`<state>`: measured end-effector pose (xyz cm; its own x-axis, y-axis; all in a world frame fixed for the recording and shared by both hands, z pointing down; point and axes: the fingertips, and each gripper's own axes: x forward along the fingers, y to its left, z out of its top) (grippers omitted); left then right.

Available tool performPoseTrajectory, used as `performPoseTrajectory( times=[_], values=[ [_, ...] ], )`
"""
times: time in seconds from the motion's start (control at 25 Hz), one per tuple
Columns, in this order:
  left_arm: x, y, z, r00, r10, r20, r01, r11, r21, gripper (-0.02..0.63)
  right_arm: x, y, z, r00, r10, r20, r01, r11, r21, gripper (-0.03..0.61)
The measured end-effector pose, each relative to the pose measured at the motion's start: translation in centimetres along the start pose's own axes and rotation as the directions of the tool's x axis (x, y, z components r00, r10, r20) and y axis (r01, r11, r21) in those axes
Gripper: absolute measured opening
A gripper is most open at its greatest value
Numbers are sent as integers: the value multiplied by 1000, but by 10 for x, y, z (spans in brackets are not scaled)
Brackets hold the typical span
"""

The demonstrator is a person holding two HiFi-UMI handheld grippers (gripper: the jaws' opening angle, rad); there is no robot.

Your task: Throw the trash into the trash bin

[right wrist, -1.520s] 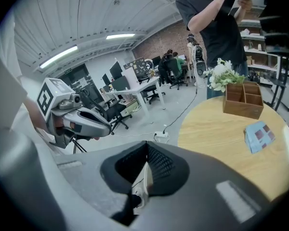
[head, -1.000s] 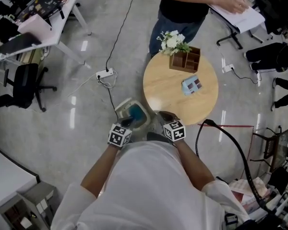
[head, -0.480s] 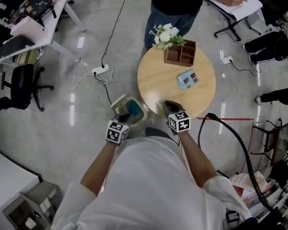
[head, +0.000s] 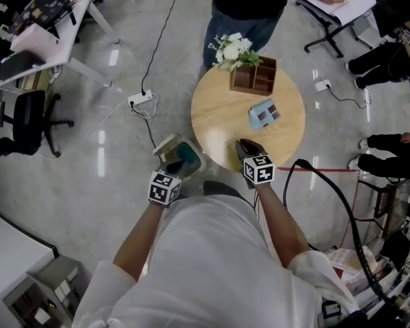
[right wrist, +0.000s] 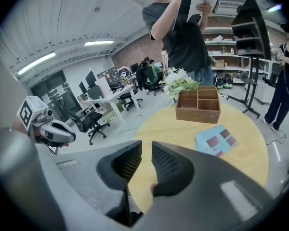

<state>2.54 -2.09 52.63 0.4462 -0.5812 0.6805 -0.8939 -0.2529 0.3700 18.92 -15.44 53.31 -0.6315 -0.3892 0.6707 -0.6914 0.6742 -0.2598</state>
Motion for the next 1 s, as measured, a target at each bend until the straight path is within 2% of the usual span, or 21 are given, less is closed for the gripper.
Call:
performPoseTrajectory(
  times=[0.48,1.0],
  values=[
    [16,2,9,999,36,24,-35,998,-44,3,9,-50,6,999,-36,-14,36,999,-3,85],
    [27,7,17,997,71,20,-69,995,-66,3,30,-117,14,990,-129,-58,129,992,-9,118]
  ],
)
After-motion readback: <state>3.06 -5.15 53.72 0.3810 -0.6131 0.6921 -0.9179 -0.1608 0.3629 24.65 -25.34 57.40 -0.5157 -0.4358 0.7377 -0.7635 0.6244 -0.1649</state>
